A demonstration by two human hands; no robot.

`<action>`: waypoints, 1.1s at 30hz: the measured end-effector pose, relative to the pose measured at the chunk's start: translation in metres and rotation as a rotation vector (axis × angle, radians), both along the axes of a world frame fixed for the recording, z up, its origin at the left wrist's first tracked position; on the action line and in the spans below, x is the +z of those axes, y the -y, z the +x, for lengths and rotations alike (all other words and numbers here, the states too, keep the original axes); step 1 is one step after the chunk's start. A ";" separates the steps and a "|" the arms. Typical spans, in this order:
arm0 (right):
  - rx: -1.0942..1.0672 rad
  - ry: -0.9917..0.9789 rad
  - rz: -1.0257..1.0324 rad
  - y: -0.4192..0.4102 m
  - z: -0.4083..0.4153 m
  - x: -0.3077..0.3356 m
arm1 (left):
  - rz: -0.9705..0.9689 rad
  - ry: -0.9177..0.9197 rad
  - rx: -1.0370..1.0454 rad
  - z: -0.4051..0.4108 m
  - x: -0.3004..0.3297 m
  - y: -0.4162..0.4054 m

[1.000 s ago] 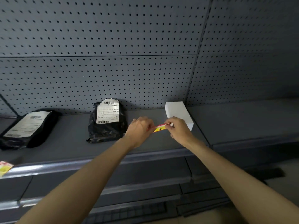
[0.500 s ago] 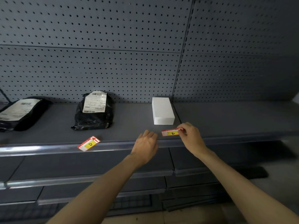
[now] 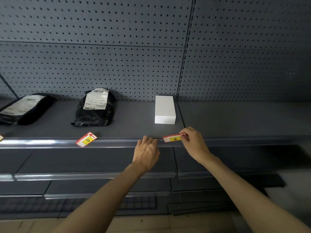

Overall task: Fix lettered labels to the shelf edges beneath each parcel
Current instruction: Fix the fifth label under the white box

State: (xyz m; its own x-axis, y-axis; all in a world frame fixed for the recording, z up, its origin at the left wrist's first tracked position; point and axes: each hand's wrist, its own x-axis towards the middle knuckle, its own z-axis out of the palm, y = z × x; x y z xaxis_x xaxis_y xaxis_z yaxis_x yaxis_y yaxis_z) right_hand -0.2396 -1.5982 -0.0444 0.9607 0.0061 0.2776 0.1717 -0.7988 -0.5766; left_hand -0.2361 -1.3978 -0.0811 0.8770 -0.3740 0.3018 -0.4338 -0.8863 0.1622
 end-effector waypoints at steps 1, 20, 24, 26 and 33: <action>0.001 0.005 0.000 0.001 -0.001 0.001 | -0.001 -0.006 0.009 -0.003 -0.003 0.001; 0.022 0.024 -0.015 -0.002 0.007 0.002 | -0.018 0.014 0.046 -0.007 -0.009 0.003; 0.065 -0.013 -0.079 -0.010 0.015 -0.001 | -0.013 0.017 0.030 -0.006 -0.007 0.001; 0.093 -0.023 -0.138 -0.015 0.017 -0.002 | -0.011 0.007 0.019 -0.006 -0.006 0.001; 0.125 -0.075 -0.244 -0.021 0.020 -0.005 | 0.004 -0.031 -0.003 0.003 -0.004 -0.002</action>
State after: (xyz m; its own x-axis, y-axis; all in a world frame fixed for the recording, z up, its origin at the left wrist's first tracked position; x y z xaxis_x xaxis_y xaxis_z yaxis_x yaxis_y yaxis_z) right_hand -0.2198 -1.5770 -0.0498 0.9661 0.1838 0.1811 0.2417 -0.8907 -0.3851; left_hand -0.2335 -1.3962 -0.0850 0.8847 -0.3781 0.2728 -0.4316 -0.8855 0.1724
